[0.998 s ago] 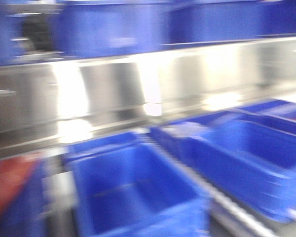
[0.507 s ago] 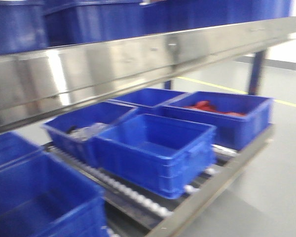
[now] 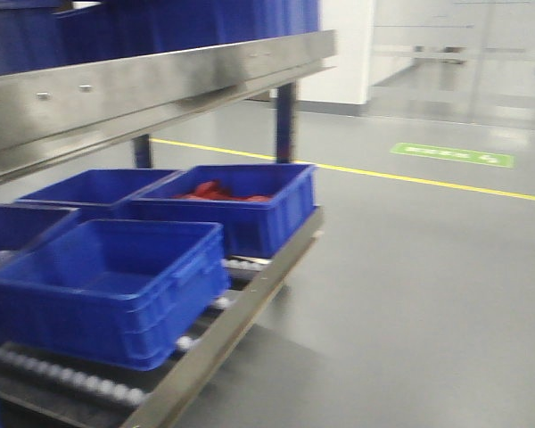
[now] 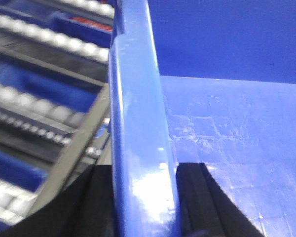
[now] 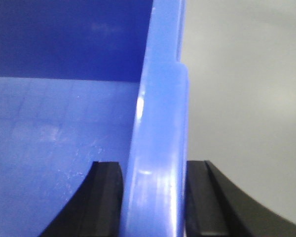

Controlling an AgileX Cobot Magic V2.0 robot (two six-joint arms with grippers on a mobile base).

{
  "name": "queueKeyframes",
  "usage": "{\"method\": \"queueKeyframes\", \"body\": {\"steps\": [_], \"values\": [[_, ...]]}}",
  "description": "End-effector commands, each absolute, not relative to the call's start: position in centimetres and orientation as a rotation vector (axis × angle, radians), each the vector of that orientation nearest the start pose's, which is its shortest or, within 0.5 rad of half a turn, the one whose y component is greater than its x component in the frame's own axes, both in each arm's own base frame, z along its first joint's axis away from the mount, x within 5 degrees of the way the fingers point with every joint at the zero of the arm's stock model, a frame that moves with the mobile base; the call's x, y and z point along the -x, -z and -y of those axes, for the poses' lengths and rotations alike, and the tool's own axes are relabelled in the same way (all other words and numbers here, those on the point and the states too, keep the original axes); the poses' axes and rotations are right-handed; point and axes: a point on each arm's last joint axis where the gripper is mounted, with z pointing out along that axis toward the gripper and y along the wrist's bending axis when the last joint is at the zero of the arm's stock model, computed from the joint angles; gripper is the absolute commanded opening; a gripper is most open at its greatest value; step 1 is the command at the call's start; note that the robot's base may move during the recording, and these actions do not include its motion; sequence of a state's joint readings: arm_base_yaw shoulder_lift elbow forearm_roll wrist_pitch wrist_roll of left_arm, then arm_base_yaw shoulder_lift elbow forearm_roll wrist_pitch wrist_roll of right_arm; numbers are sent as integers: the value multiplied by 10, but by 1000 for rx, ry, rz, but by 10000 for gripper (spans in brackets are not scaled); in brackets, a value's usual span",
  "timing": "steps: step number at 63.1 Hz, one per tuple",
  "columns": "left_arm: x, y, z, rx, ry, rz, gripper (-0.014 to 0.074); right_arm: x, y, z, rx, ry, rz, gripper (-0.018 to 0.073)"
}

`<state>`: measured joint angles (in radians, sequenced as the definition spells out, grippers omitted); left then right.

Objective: Move blue bin to conveyor side
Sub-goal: 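Hold the blue bin with both grippers while driving to the conveyor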

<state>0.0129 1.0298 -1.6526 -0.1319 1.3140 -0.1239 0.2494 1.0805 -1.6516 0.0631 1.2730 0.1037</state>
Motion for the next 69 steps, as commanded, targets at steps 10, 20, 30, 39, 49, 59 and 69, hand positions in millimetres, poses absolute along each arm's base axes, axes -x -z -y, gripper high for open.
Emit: {"method": "queueKeyframes", "body": {"steps": [10, 20, 30, 39, 49, 59, 69], "values": [[-133, -526, 5, 108, 154, -2048, -20, -151, -524, -35, 157, -178, -2041, -81], [-133, -526, 5, 108, 154, -2048, -20, -151, -524, -35, 157, -178, -2041, -81], [-133, -526, 5, 108, 154, -2048, -20, -151, -524, -35, 157, -178, -2041, -81], [-133, -526, 5, 108, 154, -2048, -20, -151, -524, -35, 157, -178, -2041, -81], [-133, -526, 5, 108, 154, -2048, -20, -151, -524, -35, 157, -178, -2041, -81], [-133, -526, 5, 108, 154, -2048, -20, -151, -524, -35, 157, -178, -2041, -81], [-133, -526, 5, 108, 154, -2048, -20, -151, -524, -36, 157, -178, -2039, -81]]}}
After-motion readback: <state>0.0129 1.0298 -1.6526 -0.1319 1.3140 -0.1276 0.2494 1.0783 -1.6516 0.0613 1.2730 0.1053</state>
